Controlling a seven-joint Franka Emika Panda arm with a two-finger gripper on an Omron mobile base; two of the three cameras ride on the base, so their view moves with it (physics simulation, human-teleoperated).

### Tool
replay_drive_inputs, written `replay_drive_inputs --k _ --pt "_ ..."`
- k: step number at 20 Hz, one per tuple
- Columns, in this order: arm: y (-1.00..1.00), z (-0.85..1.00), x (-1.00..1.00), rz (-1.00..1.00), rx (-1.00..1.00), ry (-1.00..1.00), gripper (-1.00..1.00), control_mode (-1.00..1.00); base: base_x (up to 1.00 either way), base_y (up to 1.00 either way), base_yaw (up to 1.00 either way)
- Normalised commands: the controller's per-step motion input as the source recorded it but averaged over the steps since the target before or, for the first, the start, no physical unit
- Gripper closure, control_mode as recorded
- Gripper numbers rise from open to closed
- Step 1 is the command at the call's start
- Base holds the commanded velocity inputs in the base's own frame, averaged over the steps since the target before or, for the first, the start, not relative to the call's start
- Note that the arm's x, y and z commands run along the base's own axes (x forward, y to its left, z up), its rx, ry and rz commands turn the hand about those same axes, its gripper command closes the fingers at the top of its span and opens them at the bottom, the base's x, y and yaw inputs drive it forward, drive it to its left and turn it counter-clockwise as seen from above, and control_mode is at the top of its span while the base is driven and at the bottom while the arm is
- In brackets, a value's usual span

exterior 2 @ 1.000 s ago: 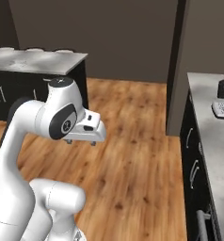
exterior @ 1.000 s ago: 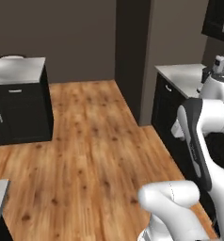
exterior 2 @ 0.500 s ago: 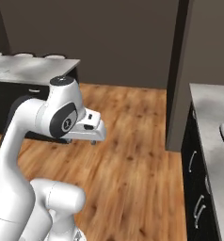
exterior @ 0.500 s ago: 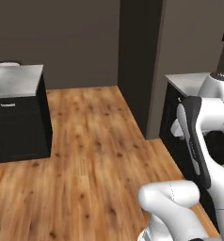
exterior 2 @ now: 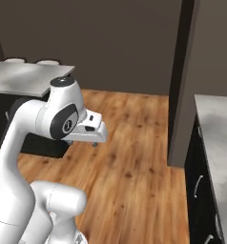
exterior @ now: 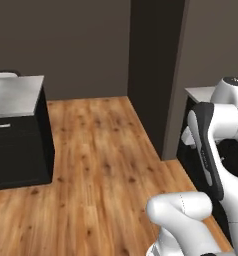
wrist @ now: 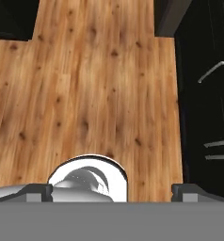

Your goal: Pick the cup and tupperware and place them in the sink. Then turn on the water.

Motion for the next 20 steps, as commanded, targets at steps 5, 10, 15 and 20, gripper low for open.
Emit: replay_drive_inputs --k 5,10,15,20 --pt "0.00 0.00 0.00 0.00 0.00 0.00 -1.00 1.00 0.67 0.27 0.00" --pt "0.00 0.00 0.00 0.00 0.00 0.00 -1.00 1.00 0.62 0.49 0.00" --pt "0.00 0.00 0.00 0.00 0.00 0.00 -1.00 1.00 0.62 0.56 0.00" --pt "0.00 0.00 0.00 0.00 0.00 0.00 -1.00 1.00 0.73 0.44 0.00"
